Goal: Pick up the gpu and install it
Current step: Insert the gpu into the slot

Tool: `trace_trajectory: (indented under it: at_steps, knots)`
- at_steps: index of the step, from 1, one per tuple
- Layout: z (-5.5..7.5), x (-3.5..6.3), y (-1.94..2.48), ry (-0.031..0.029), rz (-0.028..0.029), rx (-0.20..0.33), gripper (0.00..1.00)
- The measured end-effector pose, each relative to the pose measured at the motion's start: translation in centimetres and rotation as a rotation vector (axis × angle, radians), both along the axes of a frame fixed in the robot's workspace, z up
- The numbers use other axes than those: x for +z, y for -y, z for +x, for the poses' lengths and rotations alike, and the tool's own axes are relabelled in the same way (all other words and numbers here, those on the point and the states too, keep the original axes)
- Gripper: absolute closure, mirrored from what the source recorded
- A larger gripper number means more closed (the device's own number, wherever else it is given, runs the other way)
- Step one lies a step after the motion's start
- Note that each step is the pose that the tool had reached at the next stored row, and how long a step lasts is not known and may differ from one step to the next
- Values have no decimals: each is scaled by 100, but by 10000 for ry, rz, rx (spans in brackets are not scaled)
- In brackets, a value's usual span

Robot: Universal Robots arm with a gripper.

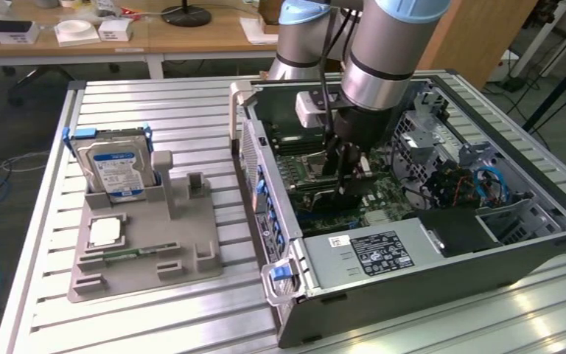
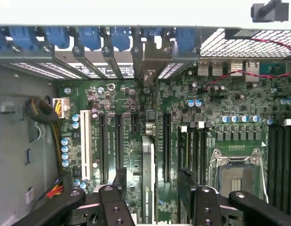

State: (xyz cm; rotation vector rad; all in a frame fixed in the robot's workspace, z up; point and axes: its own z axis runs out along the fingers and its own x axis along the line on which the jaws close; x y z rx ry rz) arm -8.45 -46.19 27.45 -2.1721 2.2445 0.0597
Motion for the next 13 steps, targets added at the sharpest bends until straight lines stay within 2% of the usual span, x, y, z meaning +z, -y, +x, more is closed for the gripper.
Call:
trace_trajectory:
  at_steps: [5,6,7,11,13]
  knots:
    - [0,6,0,-1,-2,-1,45]
    - [0,7,0,-1,-1,-1,51]
    - [0,8,0,-1,-1,-2,51]
    - [0,12,0,-1,-1,-2,75]
    - [0,14,0,-1,-2,-1,75]
